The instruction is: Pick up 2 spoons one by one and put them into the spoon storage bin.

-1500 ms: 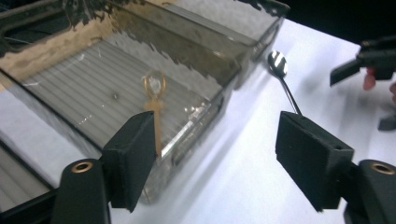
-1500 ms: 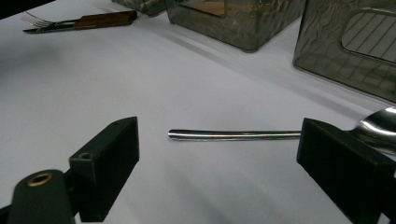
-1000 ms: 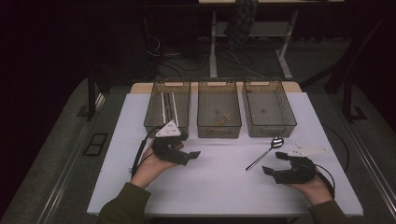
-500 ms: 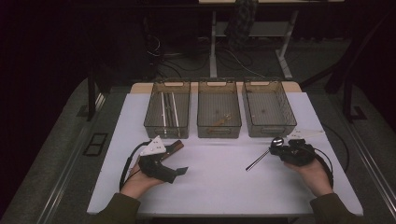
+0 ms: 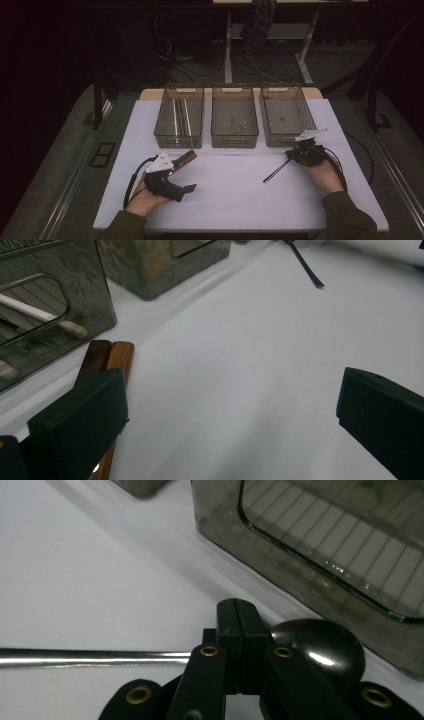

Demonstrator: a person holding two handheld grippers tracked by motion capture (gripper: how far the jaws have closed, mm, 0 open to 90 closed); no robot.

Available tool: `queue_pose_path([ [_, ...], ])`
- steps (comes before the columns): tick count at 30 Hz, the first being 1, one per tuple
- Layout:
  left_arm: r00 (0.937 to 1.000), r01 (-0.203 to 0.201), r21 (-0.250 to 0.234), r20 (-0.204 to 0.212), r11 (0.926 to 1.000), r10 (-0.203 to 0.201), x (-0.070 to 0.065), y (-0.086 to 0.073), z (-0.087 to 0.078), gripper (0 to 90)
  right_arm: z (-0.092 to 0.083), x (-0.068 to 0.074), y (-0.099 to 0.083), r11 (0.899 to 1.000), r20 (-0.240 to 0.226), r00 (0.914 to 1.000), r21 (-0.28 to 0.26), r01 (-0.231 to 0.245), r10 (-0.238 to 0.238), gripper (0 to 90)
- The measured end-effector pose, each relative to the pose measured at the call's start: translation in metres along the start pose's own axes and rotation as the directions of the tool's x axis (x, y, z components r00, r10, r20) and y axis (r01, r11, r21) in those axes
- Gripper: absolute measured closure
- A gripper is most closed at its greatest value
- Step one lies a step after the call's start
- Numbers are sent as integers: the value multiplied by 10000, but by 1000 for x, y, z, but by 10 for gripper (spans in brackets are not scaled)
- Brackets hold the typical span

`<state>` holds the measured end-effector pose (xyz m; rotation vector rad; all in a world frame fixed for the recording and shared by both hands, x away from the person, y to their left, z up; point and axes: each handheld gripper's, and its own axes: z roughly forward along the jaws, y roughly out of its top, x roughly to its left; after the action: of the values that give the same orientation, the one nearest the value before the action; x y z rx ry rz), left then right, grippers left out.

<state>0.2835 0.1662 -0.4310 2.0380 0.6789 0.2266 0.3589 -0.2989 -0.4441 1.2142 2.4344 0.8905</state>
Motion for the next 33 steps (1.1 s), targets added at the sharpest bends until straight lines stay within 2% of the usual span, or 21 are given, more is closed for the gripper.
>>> queue_pose_path([
  [16, 9997, -104, 124, 206, 9999, 101, -2, 0, 3, 0, -4, 4, -3, 9990, 203, 9997, 439, 119, -128, 896],
  [21, 9993, -149, 187, 343, 9997, 142, -3, 0, 4, 0, -9, 6, -6, 9976, 335, 9990, 630, 279, -300, 896],
  [33, 9983, -189, 24, 544, 9998, 187, -1, -3, 3, 0, -22, 10, -19, 9958, 100, 9996, 884, 242, -252, 896],
])
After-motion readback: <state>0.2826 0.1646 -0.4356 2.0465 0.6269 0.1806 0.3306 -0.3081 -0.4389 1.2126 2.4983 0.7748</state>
